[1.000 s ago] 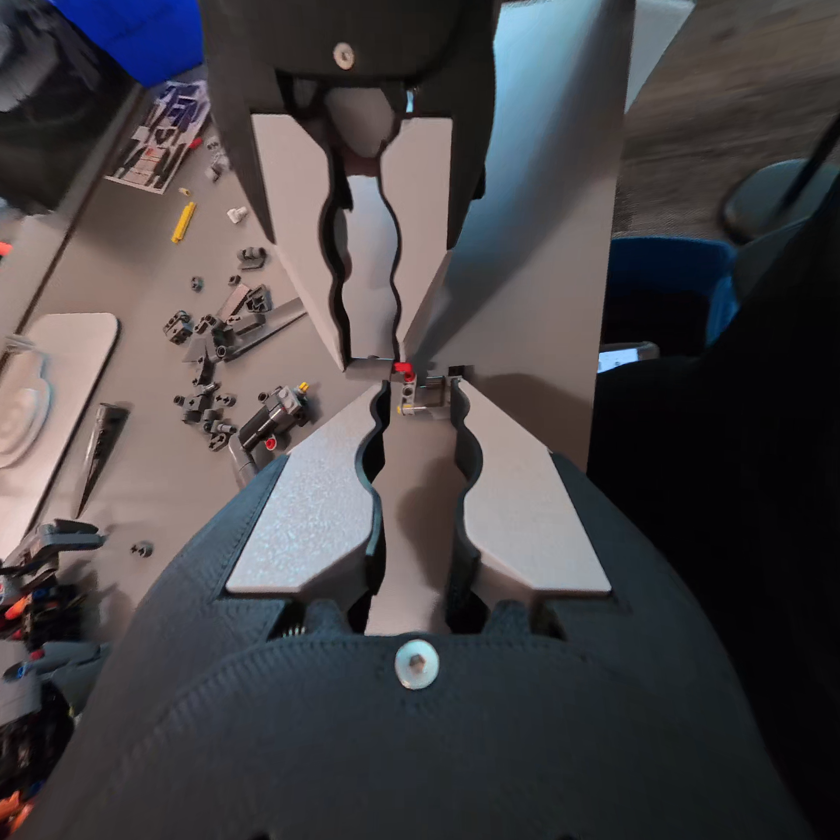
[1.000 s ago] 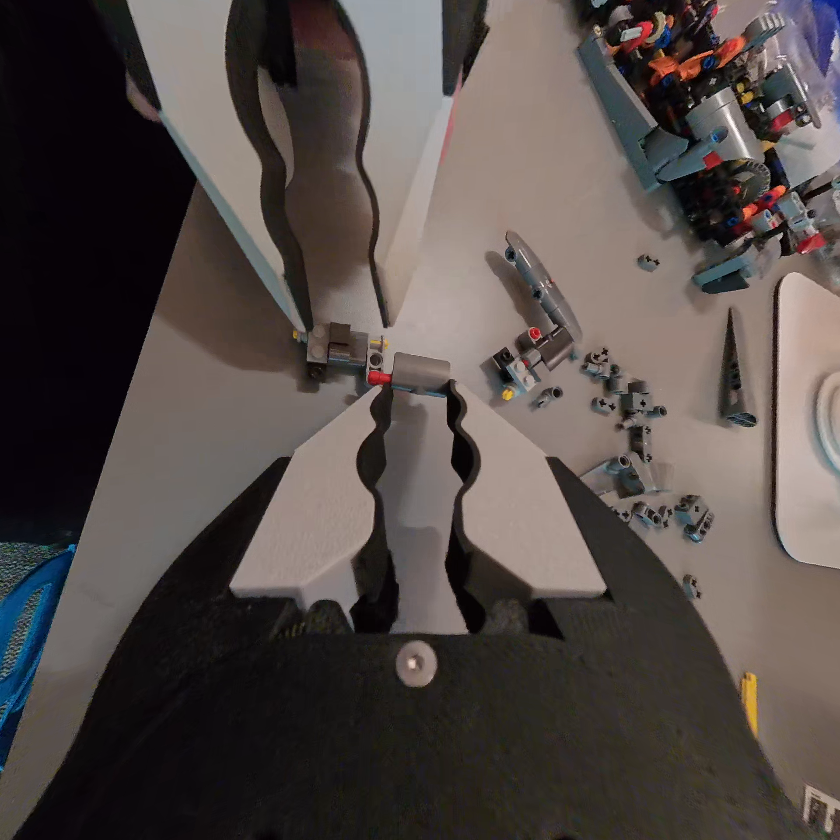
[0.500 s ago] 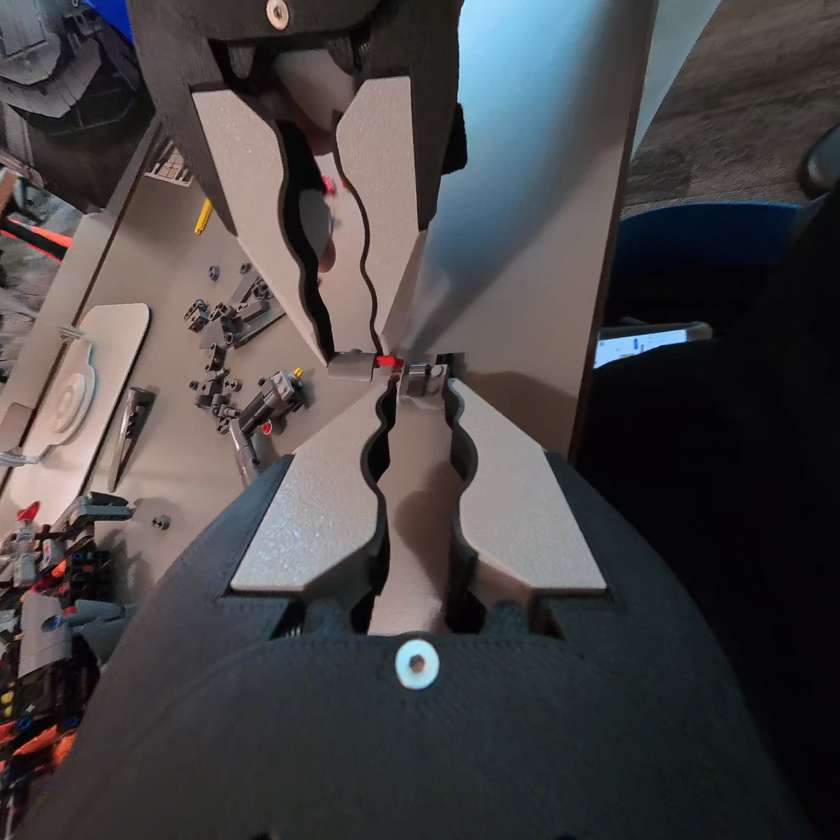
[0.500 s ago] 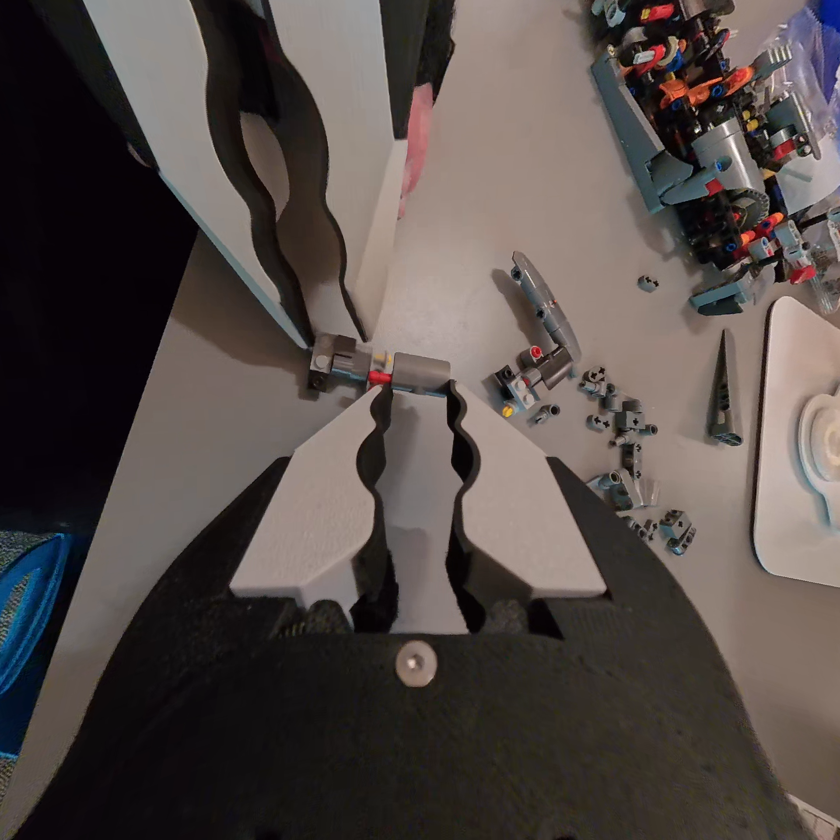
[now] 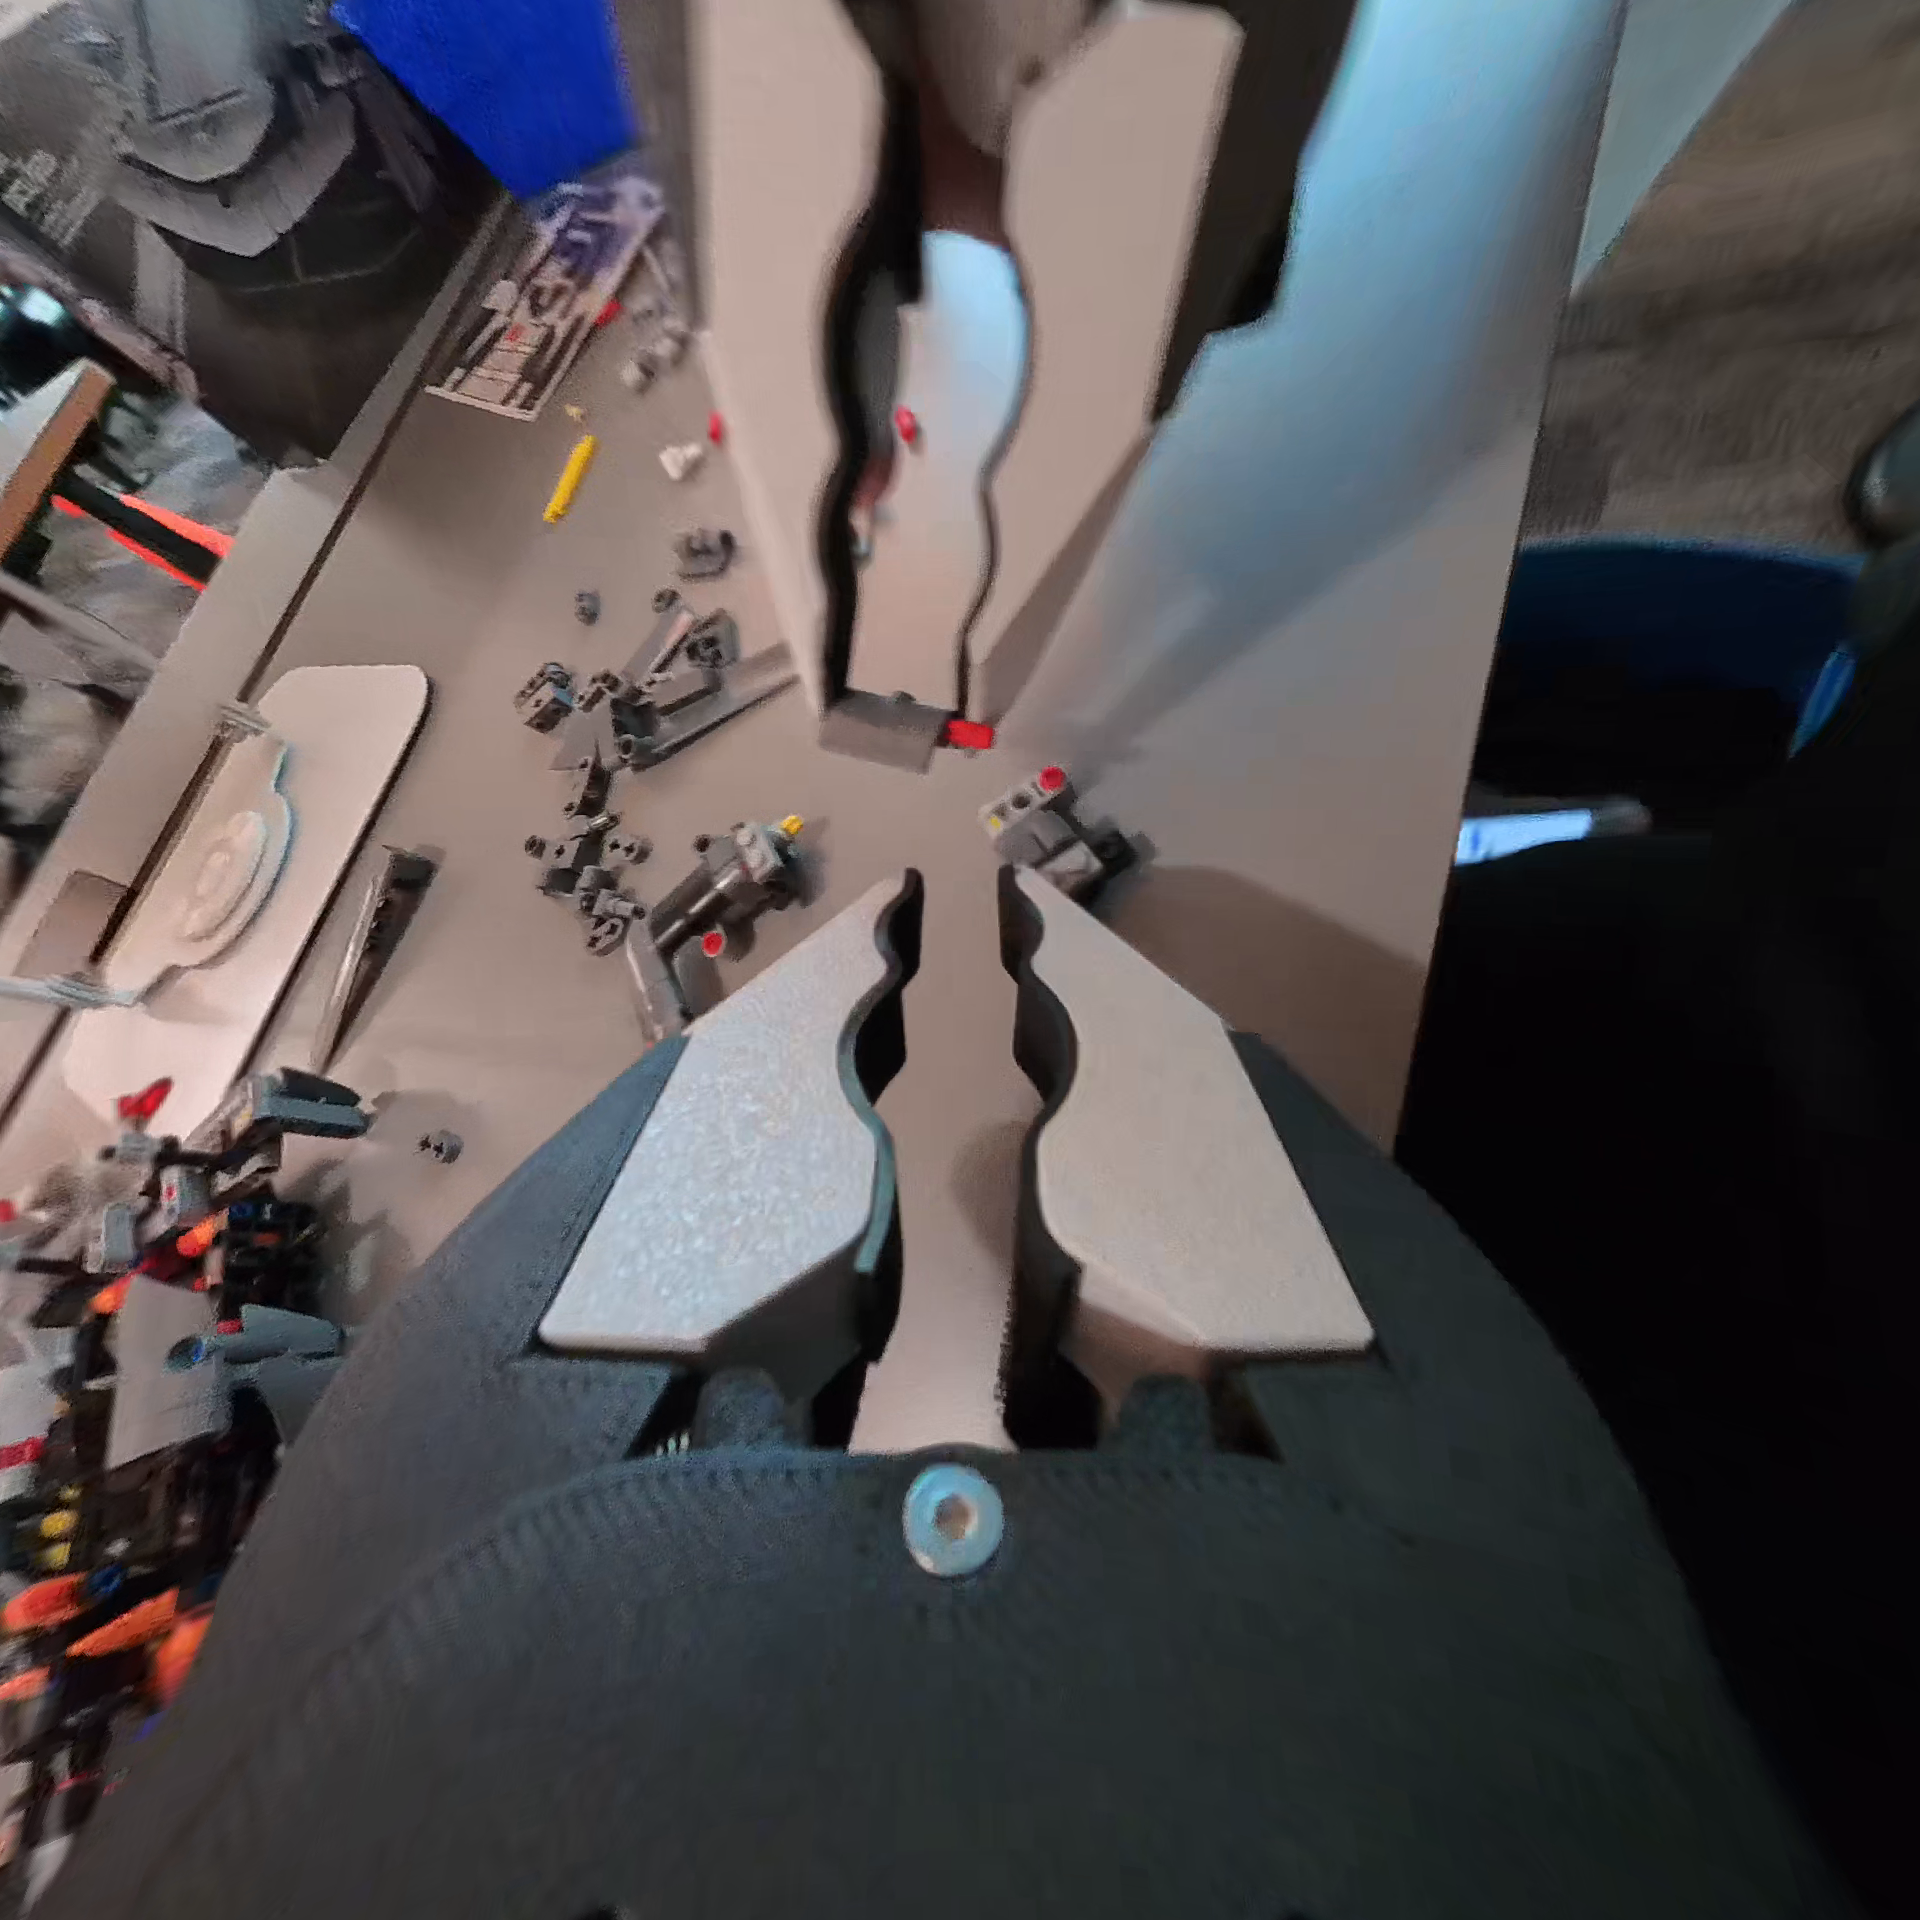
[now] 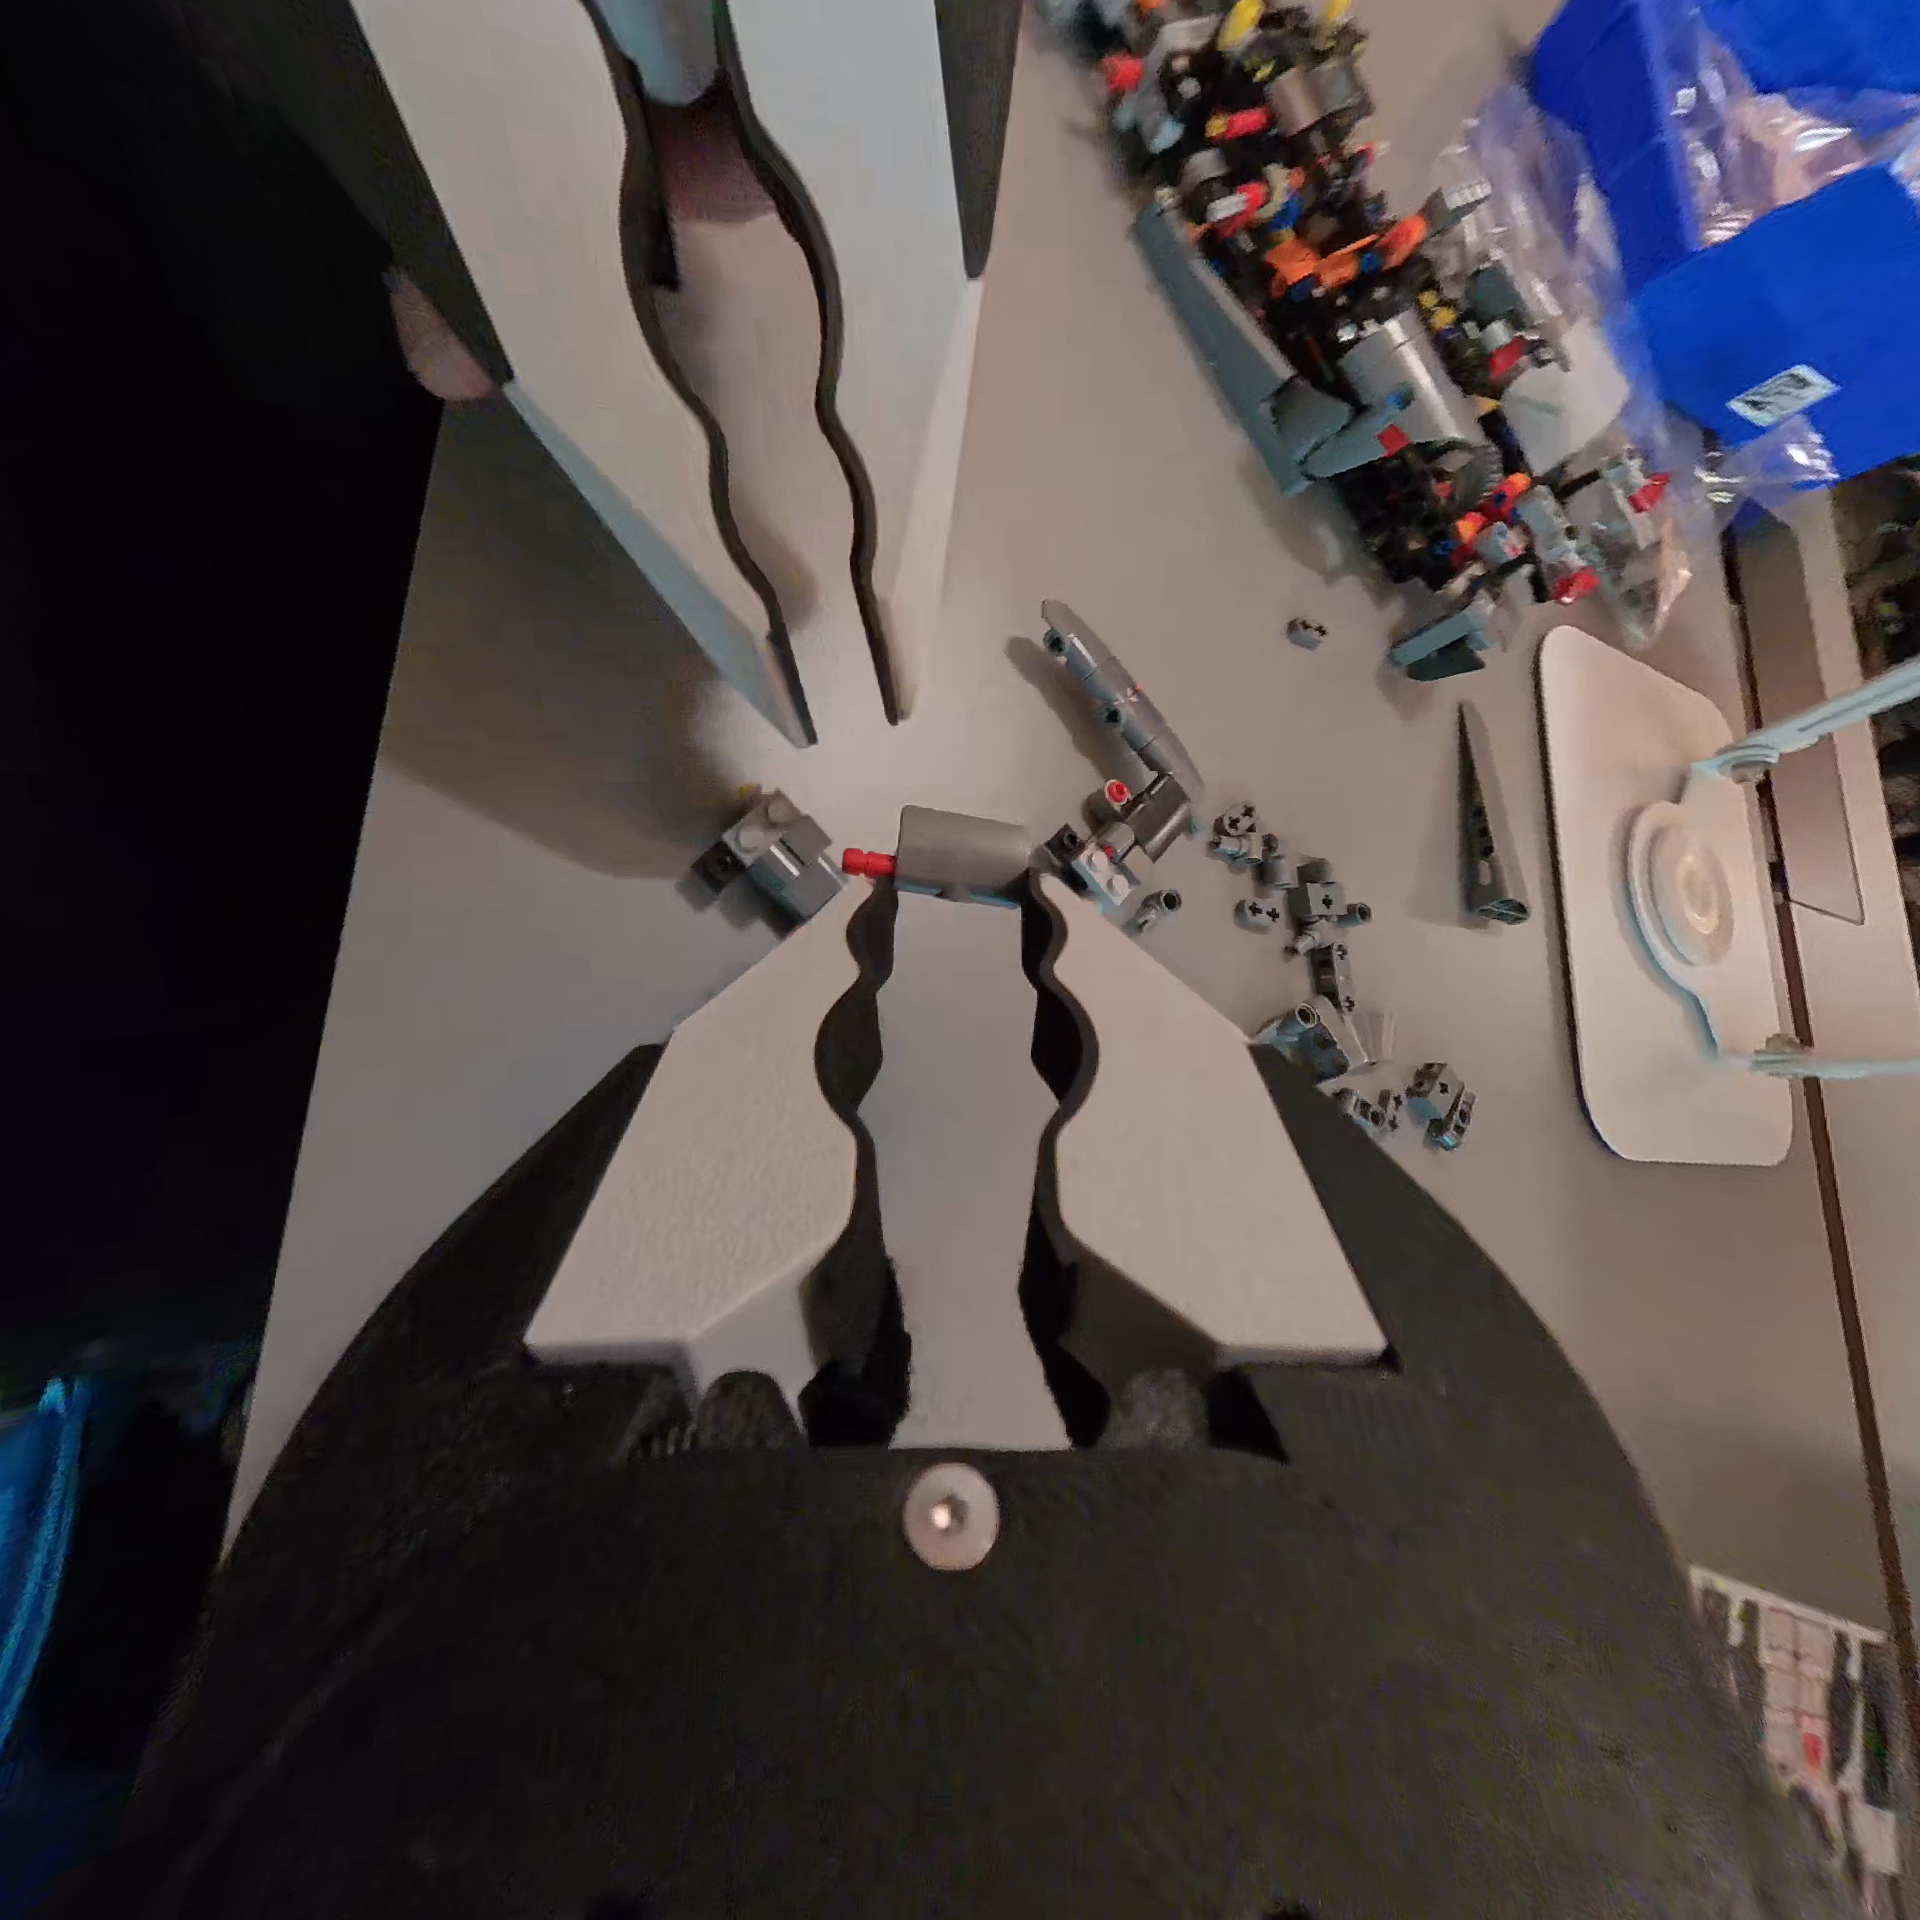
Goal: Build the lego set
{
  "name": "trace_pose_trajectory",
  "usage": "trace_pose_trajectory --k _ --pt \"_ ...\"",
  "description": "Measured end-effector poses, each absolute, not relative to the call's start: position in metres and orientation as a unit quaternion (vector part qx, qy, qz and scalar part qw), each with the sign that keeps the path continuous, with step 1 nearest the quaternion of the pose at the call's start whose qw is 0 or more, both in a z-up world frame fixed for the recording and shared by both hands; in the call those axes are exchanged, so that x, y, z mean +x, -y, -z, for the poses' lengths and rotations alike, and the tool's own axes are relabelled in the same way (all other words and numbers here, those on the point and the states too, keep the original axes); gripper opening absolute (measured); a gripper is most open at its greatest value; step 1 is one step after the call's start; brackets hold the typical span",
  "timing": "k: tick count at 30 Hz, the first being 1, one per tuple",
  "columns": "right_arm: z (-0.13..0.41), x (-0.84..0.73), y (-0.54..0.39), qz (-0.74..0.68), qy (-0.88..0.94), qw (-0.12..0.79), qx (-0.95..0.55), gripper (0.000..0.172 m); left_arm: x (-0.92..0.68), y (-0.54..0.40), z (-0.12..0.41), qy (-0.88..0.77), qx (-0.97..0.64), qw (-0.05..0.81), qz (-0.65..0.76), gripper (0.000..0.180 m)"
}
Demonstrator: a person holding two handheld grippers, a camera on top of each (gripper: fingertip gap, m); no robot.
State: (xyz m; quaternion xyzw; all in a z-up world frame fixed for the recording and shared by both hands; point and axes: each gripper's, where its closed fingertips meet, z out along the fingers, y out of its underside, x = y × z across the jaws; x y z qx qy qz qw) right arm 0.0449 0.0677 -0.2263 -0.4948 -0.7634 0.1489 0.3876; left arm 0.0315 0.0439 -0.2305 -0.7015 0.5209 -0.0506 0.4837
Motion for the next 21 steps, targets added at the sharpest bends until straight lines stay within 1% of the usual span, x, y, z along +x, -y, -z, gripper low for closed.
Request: trace_pose_trajectory --k 5,8,10,13,17,21 --pt "0.205 0.039 -0.074 -0.163 0.697 0.475 -0.512 0.022 0.032 -0.057 0.206 -0.412 -0.731 0.503 0.205 0.011" --pt "0.194 0.039 -0.079 -0.103 0.687 0.532 -0.484 0.021 0.037 -0.058 0.195 -0.35 -0.733 0.48 0.333 0.011" --pt "0.188 0.04 -0.081 -0.054 0.689 0.563 -0.453 0.021 0.039 -0.059 0.19 -0.327 -0.727 0.466 0.384 0.011" --pt "0.181 0.04 -0.079 -0.022 0.683 0.595 -0.423 0.022 0.041 -0.06 0.184 -0.309 -0.721 0.461 0.415 0.011" --pt "0.18 0.038 -0.071 0.006 0.686 0.614 -0.392 0.022 0.046 -0.059 0.18 -0.299 -0.713 0.458 0.439 0.011" --pt "0.181 0.038 -0.068 0.026 0.683 0.625 -0.377 0.022 0.049 -0.059 0.181 -0.304 -0.71 0.456 0.442 0.004"
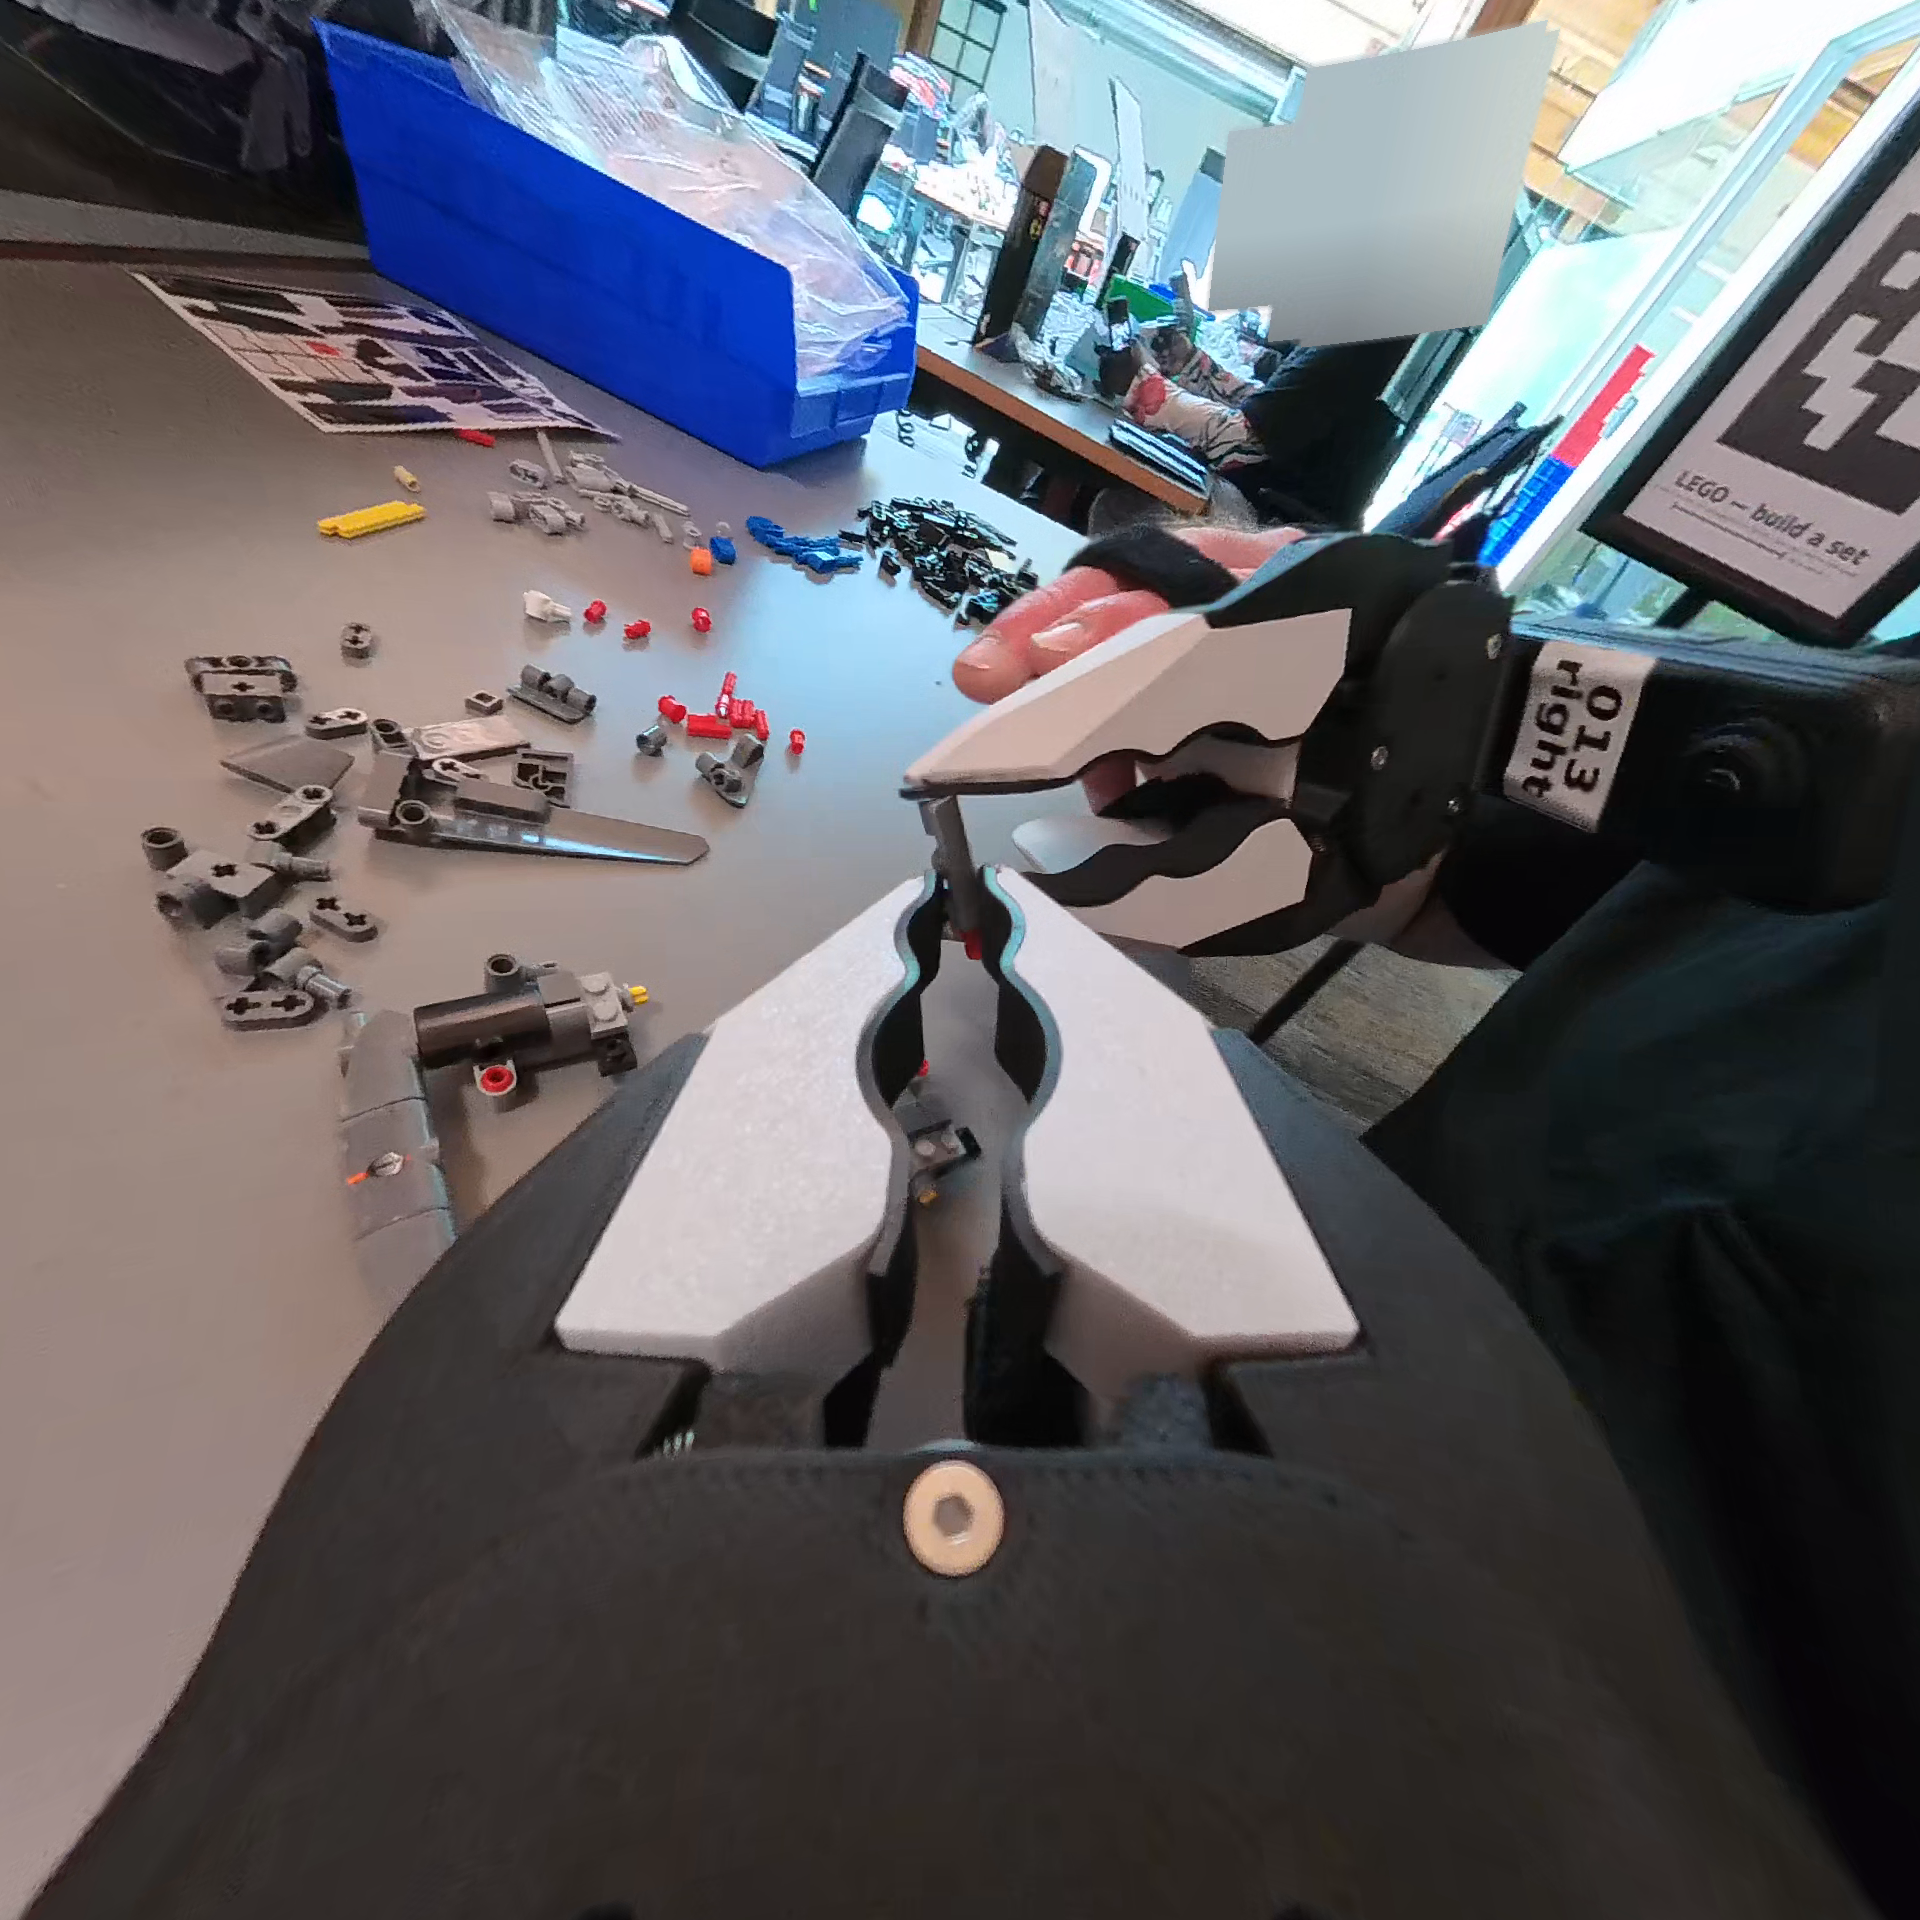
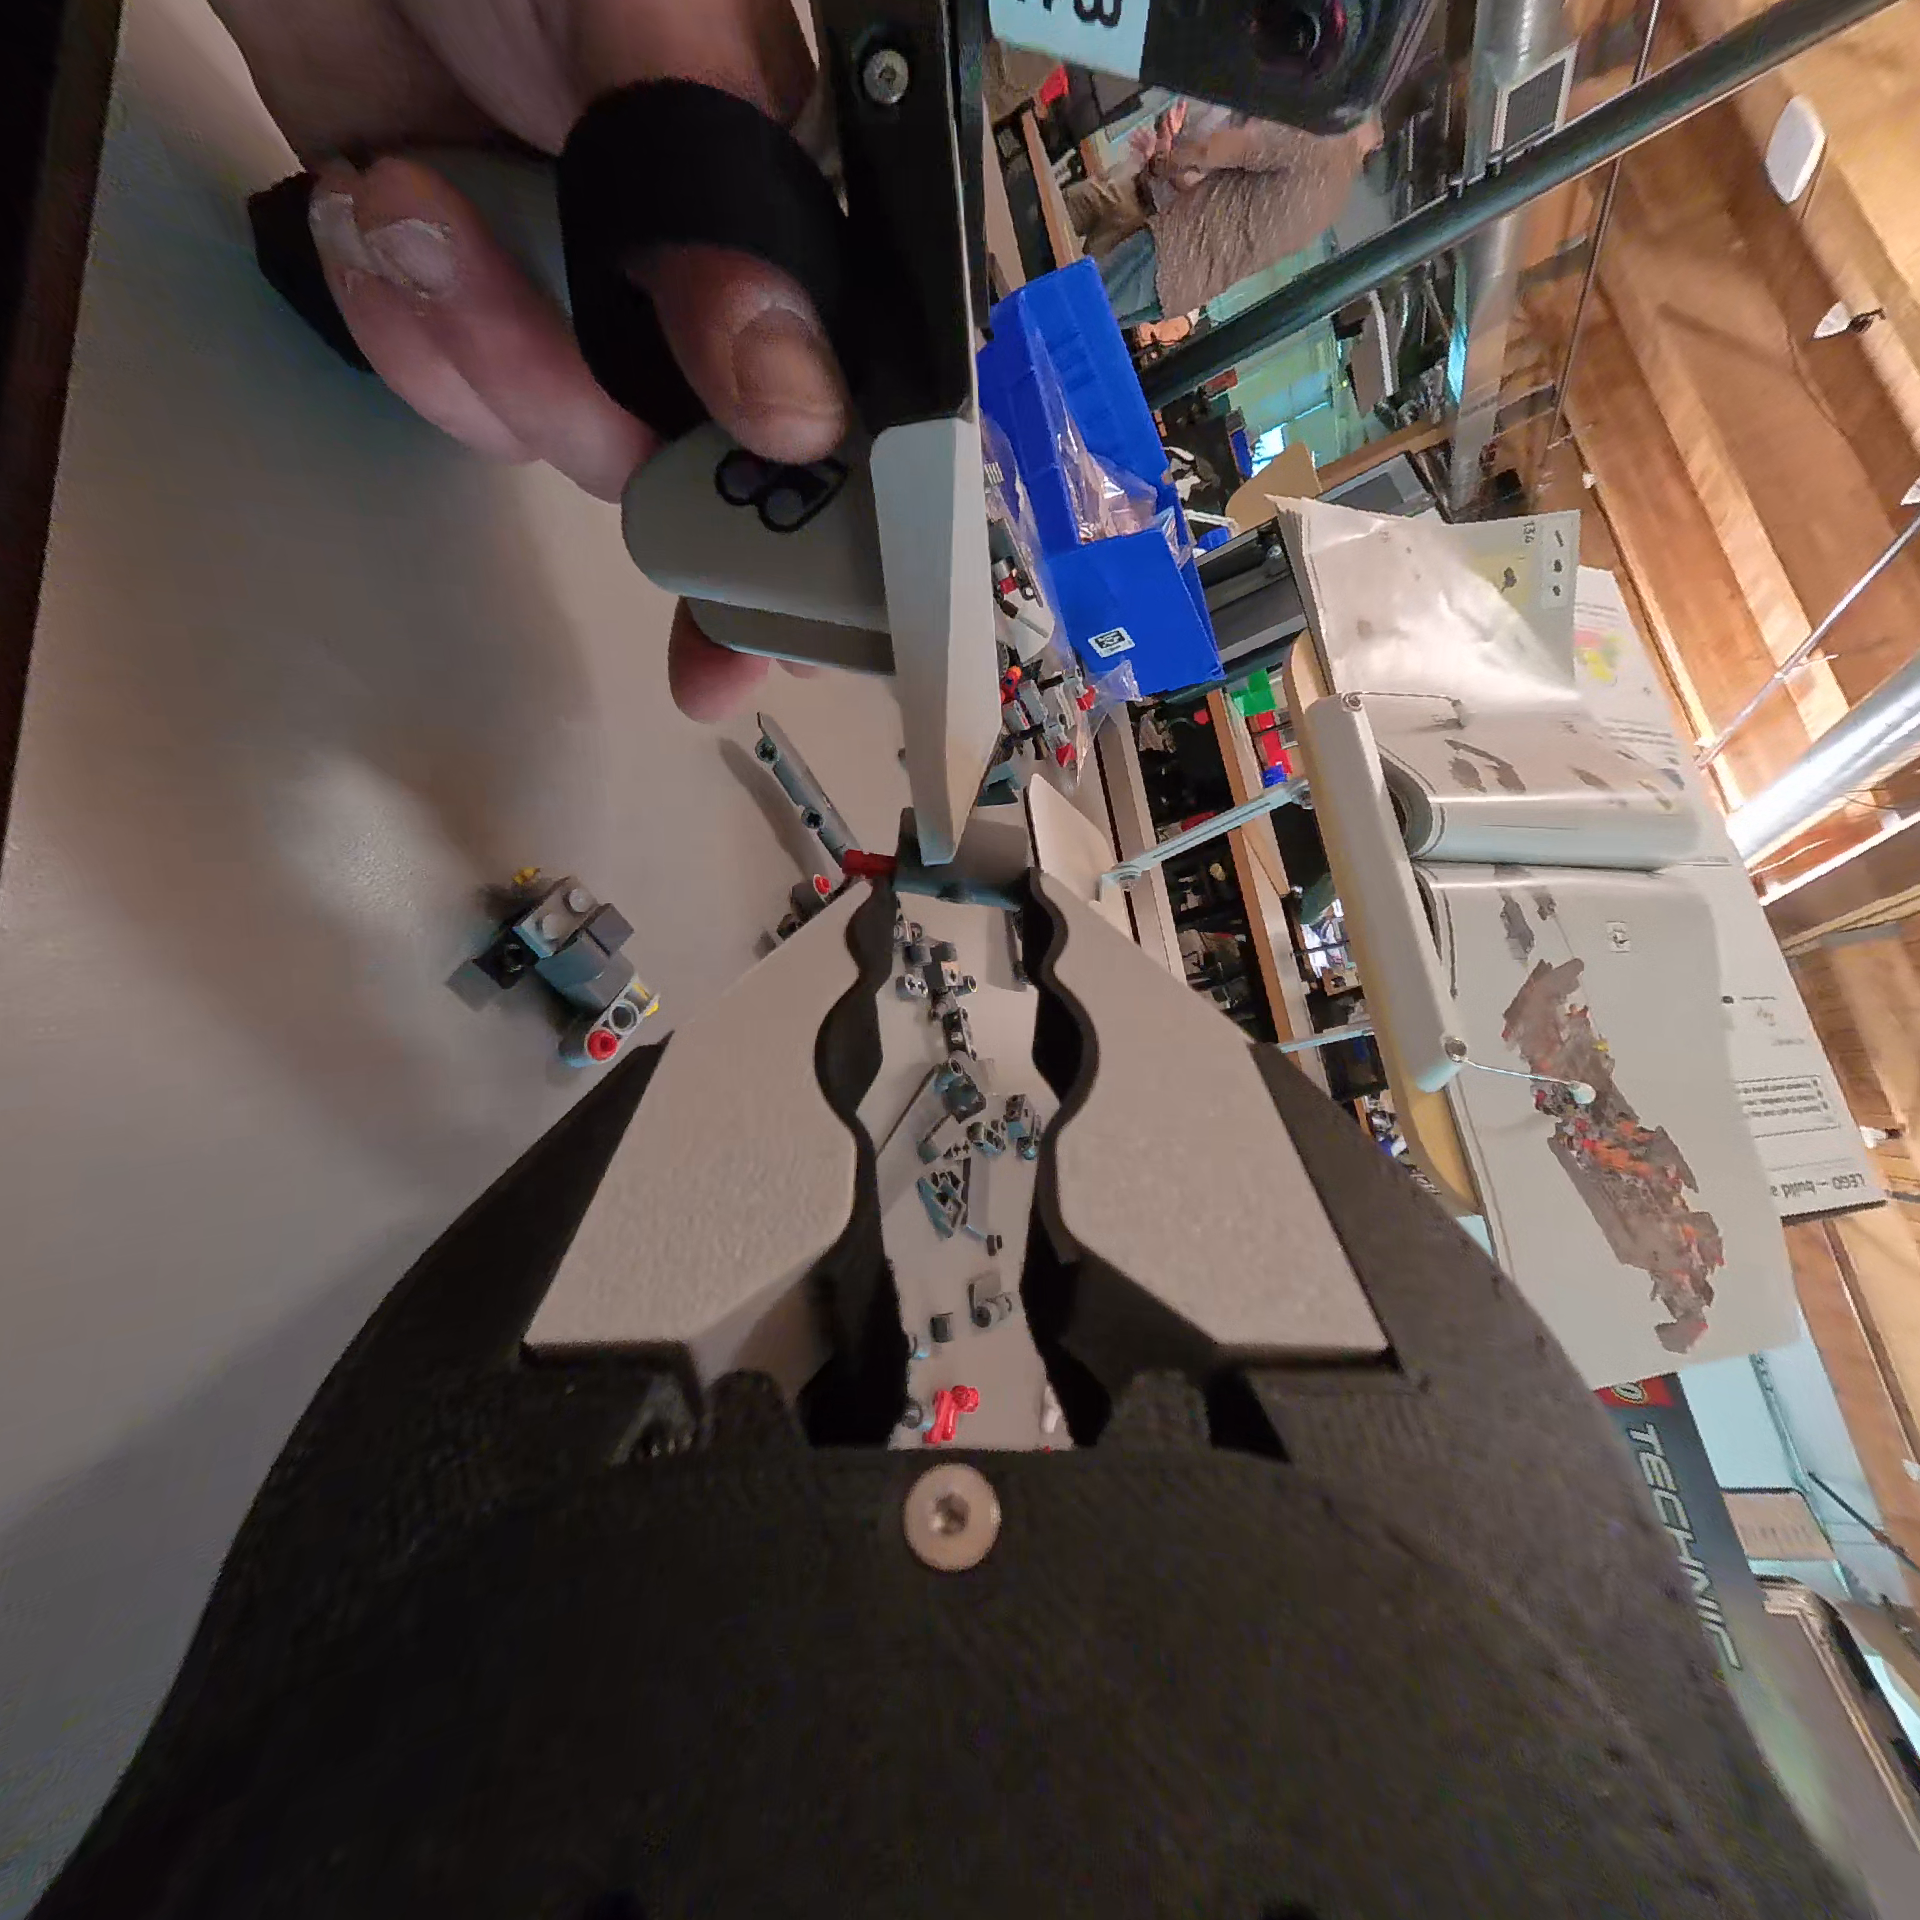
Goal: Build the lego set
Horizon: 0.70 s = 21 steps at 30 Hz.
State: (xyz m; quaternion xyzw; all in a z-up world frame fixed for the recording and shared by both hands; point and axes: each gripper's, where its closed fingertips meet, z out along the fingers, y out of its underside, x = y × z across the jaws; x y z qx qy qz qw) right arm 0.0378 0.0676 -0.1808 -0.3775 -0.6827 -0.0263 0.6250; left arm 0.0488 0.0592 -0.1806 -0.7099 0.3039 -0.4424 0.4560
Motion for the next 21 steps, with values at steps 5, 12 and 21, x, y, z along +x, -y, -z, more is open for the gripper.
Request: trace_pose_trajectory --k 5,12,21 --pt "0.184 0.044 -0.061 0.024 0.72 0.601 -0.347 0.028 0.052 -0.055 0.187 -0.337 -0.719 0.413 0.446 0.003" --pt "0.181 0.054 -0.056 0.074 0.818 0.52 -0.236 0.028 0.056 -0.055 0.195 -0.407 -0.743 0.322 0.422 0.003" --pt "0.202 0.054 -0.07 0.126 0.865 0.438 -0.211 0.015 0.067 -0.054 0.199 -0.458 -0.756 0.257 0.391 0.004"
